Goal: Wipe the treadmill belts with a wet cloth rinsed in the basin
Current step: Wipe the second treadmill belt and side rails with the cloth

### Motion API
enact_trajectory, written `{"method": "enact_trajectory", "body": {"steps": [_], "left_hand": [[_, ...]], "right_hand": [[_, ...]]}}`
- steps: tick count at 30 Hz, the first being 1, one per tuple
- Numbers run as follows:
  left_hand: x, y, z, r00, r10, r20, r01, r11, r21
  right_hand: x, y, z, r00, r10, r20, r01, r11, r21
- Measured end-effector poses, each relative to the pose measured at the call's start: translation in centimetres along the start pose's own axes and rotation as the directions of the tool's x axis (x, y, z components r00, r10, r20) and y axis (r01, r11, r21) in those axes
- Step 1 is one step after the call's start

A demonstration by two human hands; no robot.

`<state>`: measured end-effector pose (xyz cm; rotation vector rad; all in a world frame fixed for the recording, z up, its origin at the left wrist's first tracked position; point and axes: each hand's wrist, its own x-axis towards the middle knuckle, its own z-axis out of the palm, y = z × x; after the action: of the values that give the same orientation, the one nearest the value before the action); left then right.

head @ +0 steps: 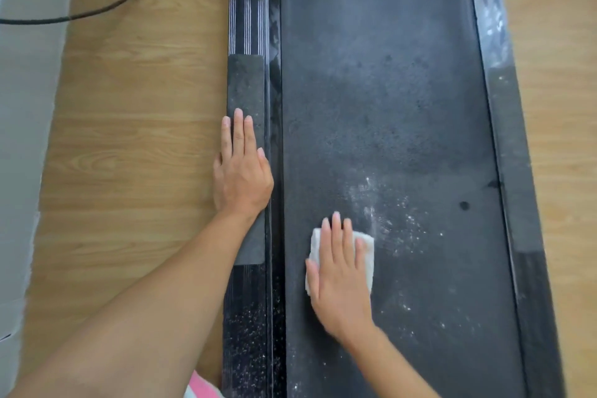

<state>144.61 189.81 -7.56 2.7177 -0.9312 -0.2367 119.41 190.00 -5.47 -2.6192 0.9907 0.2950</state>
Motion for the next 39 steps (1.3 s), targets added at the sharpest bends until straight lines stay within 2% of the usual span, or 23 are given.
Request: {"method": "enact_trajectory", "body": {"steps": [2, 4, 8, 10, 12, 14, 16, 19, 21, 23, 27, 29, 31, 33, 35, 37, 39], "left_hand": [[-0.1, 0.0, 0.0, 1.000, 0.000, -0.001, 0.000, 1.000, 0.003], [0.0, -0.1, 0.2, 1.000, 0.011, -0.016, -0.011, 1.000, 0.004], [0.0, -0.4, 1.0, 0.998, 0.022, -0.054, -0.022, 1.000, 0.011], [0.0, -0.3, 1.1, 0.998, 0.020, -0.058, -0.020, 1.000, 0.009], [0.0, -0.3, 1.0, 0.998, 0.011, -0.063, -0.010, 1.000, 0.021], [0.0, 0.0, 0.6, 0.999, 0.004, -0.039, -0.003, 1.000, 0.017], [-0.1, 0.1, 0.1, 1.000, -0.004, -0.024, 0.004, 1.000, 0.014], [-0.1, 0.1, 0.1, 1.000, -0.009, -0.005, 0.009, 1.000, -0.007], [-0.1, 0.0, 0.1, 1.000, -0.007, -0.004, 0.007, 1.000, -0.017], [0.0, -0.1, 0.4, 1.000, -0.002, -0.009, 0.002, 1.000, -0.023], [-0.2, -0.3, 0.9, 0.999, -0.002, -0.048, 0.002, 1.000, 0.004], [0.0, -0.5, 1.1, 0.999, 0.000, -0.037, 0.002, 0.999, 0.049], [0.2, -0.2, 1.3, 1.000, 0.015, -0.019, -0.012, 0.992, 0.127], [-0.4, 0.4, 1.1, 0.998, 0.063, 0.026, -0.066, 0.989, 0.131], [-0.9, 0.6, 0.9, 0.991, 0.117, 0.065, -0.126, 0.981, 0.150], [-1.3, 0.4, 0.7, 0.977, 0.160, 0.138, -0.181, 0.970, 0.161], [-1.5, 0.1, 0.3, 0.967, 0.205, 0.152, -0.229, 0.960, 0.163]], "right_hand": [[-3.2, 0.3, 0.8, 0.992, -0.104, 0.078, 0.106, 0.994, -0.023], [2.1, 0.7, 0.1, 0.991, -0.133, 0.033, 0.135, 0.988, -0.068], [22.0, 1.2, -5.0, 0.983, 0.045, -0.175, -0.043, 0.999, 0.012], [29.0, 2.4, -8.0, 0.983, 0.095, -0.156, -0.090, 0.995, 0.038], [30.9, 3.3, -8.1, 0.982, 0.109, -0.155, -0.107, 0.994, 0.022], [26.6, 3.7, -6.7, 0.978, 0.122, -0.170, -0.121, 0.993, 0.016], [17.7, 3.6, -4.3, 0.980, 0.134, -0.145, -0.135, 0.991, 0.004], [2.0, 3.4, -0.6, 0.992, 0.113, -0.059, -0.111, 0.993, 0.029], [-3.4, 3.0, 1.3, 0.999, 0.050, -0.002, -0.049, 0.998, 0.025], [-0.5, 3.8, 1.2, 0.998, 0.054, -0.016, -0.054, 0.998, -0.026], [16.4, 5.8, -4.3, 0.976, 0.167, -0.137, -0.169, 0.986, -0.001], [23.1, 7.0, -7.2, 0.972, 0.186, -0.143, -0.185, 0.983, 0.023], [26.3, 7.8, -8.3, 0.976, 0.167, -0.141, -0.168, 0.986, 0.004], [25.0, 8.0, -8.1, 0.983, 0.143, -0.119, -0.143, 0.990, 0.006], [19.9, 7.7, -6.4, 0.989, 0.119, -0.089, -0.120, 0.993, -0.003], [11.4, 7.7, -3.7, 0.990, 0.110, -0.083, -0.111, 0.994, -0.001], [1.5, 7.6, -1.1, 0.989, 0.137, -0.065, -0.134, 0.990, 0.041]]}}
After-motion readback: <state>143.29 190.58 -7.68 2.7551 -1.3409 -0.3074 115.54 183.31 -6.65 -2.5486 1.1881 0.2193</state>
